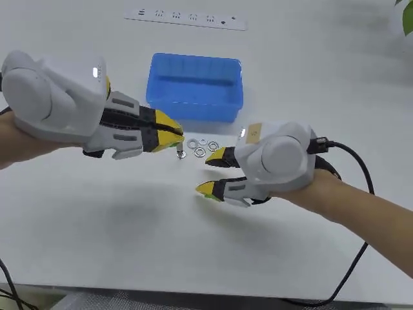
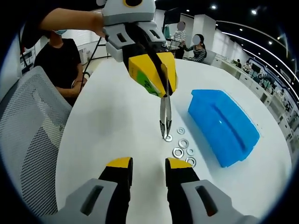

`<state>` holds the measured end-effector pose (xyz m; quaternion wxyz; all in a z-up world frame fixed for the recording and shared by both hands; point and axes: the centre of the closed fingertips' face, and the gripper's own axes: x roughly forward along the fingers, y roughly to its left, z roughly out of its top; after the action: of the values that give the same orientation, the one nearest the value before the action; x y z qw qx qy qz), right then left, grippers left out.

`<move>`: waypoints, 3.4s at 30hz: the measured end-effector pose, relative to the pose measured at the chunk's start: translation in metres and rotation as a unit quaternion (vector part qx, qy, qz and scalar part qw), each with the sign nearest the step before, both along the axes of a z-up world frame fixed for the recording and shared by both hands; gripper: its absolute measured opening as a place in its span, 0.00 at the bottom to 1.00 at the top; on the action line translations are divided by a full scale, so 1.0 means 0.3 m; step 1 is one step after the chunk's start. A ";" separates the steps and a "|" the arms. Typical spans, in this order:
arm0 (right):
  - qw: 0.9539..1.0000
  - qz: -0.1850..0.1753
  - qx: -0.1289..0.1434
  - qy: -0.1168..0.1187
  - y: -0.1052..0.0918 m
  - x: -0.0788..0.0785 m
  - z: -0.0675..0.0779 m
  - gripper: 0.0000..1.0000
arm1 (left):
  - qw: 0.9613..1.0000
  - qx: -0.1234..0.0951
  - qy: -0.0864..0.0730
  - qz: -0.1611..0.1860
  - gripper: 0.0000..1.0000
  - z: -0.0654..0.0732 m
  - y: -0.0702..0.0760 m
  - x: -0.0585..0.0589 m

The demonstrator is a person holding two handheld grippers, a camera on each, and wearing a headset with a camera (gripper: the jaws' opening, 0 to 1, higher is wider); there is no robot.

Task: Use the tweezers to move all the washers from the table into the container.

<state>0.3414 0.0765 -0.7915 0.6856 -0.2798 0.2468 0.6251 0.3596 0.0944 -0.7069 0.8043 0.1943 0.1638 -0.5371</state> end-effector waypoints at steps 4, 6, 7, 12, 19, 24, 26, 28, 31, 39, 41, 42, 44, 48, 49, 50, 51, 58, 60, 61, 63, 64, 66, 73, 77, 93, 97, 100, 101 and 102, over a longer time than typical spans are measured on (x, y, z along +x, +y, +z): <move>1.000 -0.005 0.007 0.002 0.006 0.004 0.005 0.29 | 1.000 0.001 -0.001 -0.004 0.06 0.001 -0.005 -0.001; 1.000 -0.004 0.006 0.001 0.006 0.002 0.005 0.29 | 1.000 0.003 -0.008 -0.002 0.06 0.002 -0.006 0.004; 1.000 -0.004 0.005 0.000 0.003 0.001 0.004 0.29 | 1.000 0.002 -0.008 -0.002 0.06 0.003 -0.006 0.005; 1.000 -0.013 0.009 0.006 -0.014 0.006 0.001 0.29 | 1.000 -0.002 -0.009 -0.005 0.06 0.008 -0.014 -0.003; 1.000 -0.022 0.013 0.008 -0.022 0.005 0.002 0.28 | 1.000 -0.005 -0.008 -0.001 0.06 0.010 -0.018 -0.003; 1.000 -0.024 0.013 0.014 -0.024 0.004 -0.001 0.28 | 1.000 -0.002 -0.009 -0.001 0.06 0.000 -0.022 -0.005; 1.000 -0.023 0.014 0.012 -0.021 0.006 0.001 0.28 | 1.000 -0.007 -0.007 0.001 0.06 0.000 -0.021 -0.002; 0.999 -0.024 0.015 0.017 -0.017 0.005 0.003 0.28 | 1.000 -0.011 -0.005 0.003 0.06 0.001 -0.020 0.002; 0.999 -0.023 0.017 0.019 -0.010 0.006 0.006 0.28 | 1.000 -0.014 0.004 0.000 0.06 0.002 -0.018 0.000; 0.999 -0.012 0.030 0.023 0.048 0.035 0.026 0.29 | 0.999 -0.019 0.028 -0.010 0.06 0.001 -0.006 -0.002; 0.999 -0.006 0.032 0.023 0.066 0.044 0.031 0.29 | 0.999 -0.013 0.033 -0.020 0.06 0.001 -0.009 -0.005; 0.999 -0.005 0.033 0.022 0.073 0.048 0.033 0.29 | 0.999 -0.011 0.034 -0.022 0.06 0.001 -0.010 -0.005; 0.999 -0.001 0.035 0.020 0.086 0.057 0.038 0.29 | 0.999 -0.009 0.036 -0.023 0.06 0.001 -0.010 0.000; 0.999 0.011 0.053 0.009 0.125 0.079 0.068 0.25 | 0.999 -0.010 0.042 -0.026 0.06 0.000 -0.016 0.004; 0.998 0.012 0.057 0.020 0.132 0.077 0.071 0.25 | 0.999 -0.009 0.042 -0.028 0.06 0.000 -0.019 0.003; 0.998 0.018 0.060 0.023 0.140 0.076 0.073 0.24 | 0.999 -0.007 0.042 -0.030 0.06 -0.001 -0.022 0.002; 0.998 0.023 0.061 0.022 0.144 0.075 0.074 0.24 | 0.999 -0.006 0.041 -0.031 0.06 -0.001 -0.023 0.002; 0.998 0.042 0.045 0.028 0.152 0.082 0.059 0.14 | 0.999 0.000 0.042 -0.033 0.06 -0.002 -0.025 0.006; 0.998 0.051 0.042 0.025 0.155 0.085 0.055 0.13 | 0.998 0.000 0.044 -0.034 0.06 -0.003 -0.027 0.007; 0.997 0.056 0.039 0.022 0.157 0.084 0.052 0.13 | 0.998 -0.001 0.045 -0.034 0.06 -0.003 -0.026 0.009; 0.997 0.073 0.027 0.006 0.159 0.082 0.043 0.13 | 0.998 -0.001 0.047 -0.036 0.06 -0.004 -0.025 0.009; 0.997 0.078 0.023 0.002 0.161 0.082 0.042 0.12 | 0.998 -0.001 0.049 -0.037 0.06 -0.004 -0.024 0.009; 0.997 0.077 0.020 0.006 0.163 0.084 0.046 0.11 | 0.998 0.000 0.049 -0.035 0.06 -0.005 -0.019 0.014; 0.996 0.091 0.015 0.000 0.159 0.084 0.050 0.10 | 0.998 0.024 0.047 -0.040 0.06 -0.007 -0.023 0.029; 0.996 0.092 0.018 0.001 0.160 0.083 0.053 0.10 | 0.998 0.026 0.046 -0.027 0.09 -0.015 -0.022 0.035; 0.997 0.066 0.037 0.004 0.147 0.079 0.125 0.10 | 0.997 -0.019 0.036 0.068 0.34 0.055 0.047 0.045; 0.997 0.064 0.039 0.005 0.129 0.075 0.147 0.10 | 0.994 -0.051 0.039 0.083 0.35 0.077 0.054 0.013; 0.997 0.055 0.051 0.006 0.122 0.078 0.183 0.10 | 0.993 -0.064 0.037 0.089 0.34 0.085 0.060 -0.011; 0.997 0.054 0.053 0.006 0.121 0.080 0.193 0.10 | 0.992 -0.074 0.044 0.091 0.33 0.089 0.061 -0.025; 0.997 0.054 0.053 0.006 0.119 0.082 0.205 0.10 | 0.991 -0.081 0.046 0.092 0.31 0.093 0.061 -0.033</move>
<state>0.3661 0.1122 -0.7300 0.6635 -0.2524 0.2017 0.6748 0.3497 0.1126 -0.6792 0.8549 0.0881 0.1733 -0.4810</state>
